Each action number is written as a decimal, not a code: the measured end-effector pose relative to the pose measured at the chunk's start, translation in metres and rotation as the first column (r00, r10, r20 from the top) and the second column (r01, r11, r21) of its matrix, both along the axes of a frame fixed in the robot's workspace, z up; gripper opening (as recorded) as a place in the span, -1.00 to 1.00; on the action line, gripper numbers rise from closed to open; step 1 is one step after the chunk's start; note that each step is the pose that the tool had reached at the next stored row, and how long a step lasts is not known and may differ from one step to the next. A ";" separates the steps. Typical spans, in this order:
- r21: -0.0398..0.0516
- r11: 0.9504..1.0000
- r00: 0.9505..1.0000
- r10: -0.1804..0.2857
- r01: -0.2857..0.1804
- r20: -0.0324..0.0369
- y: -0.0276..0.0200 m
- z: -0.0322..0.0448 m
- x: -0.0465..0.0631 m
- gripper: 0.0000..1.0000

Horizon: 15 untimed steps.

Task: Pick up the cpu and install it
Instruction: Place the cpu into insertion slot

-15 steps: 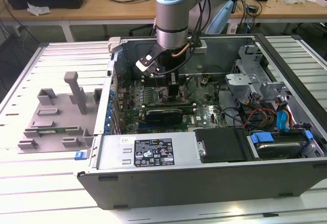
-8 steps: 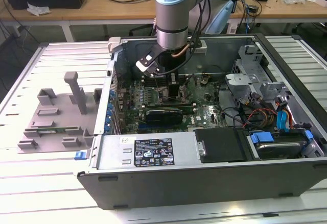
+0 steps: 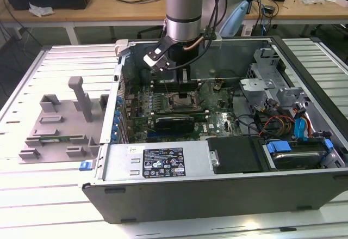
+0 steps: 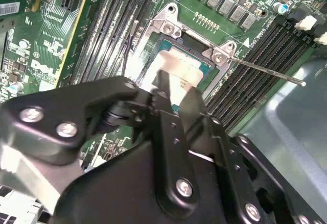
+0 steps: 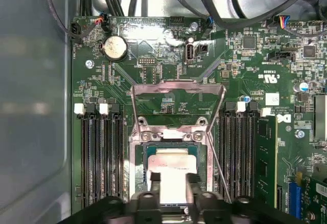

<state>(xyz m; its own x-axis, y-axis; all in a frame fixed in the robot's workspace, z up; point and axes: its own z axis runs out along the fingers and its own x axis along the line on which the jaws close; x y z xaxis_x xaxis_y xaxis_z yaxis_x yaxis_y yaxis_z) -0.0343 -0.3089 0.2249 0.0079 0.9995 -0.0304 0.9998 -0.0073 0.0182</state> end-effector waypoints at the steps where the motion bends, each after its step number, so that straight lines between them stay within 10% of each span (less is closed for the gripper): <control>1: 0.000 1.000 1.000 0.000 0.000 0.000 0.0000 0.0005 0.000 -0.41; 4: 0.000 1.000 1.000 0.000 0.000 0.000 0.0000 0.0023 0.000 -0.78; 10: 0.000 1.000 1.000 0.000 0.000 0.000 -0.0001 0.0053 0.000 -0.79; 15: 0.000 1.000 1.000 0.000 0.000 0.000 -0.0027 -0.0071 0.000 -0.79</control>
<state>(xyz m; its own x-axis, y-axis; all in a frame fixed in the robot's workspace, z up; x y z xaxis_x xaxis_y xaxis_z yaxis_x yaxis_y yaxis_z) -0.0343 -0.3116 0.2178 0.0078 0.9995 -0.0306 0.9998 -0.0073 0.0182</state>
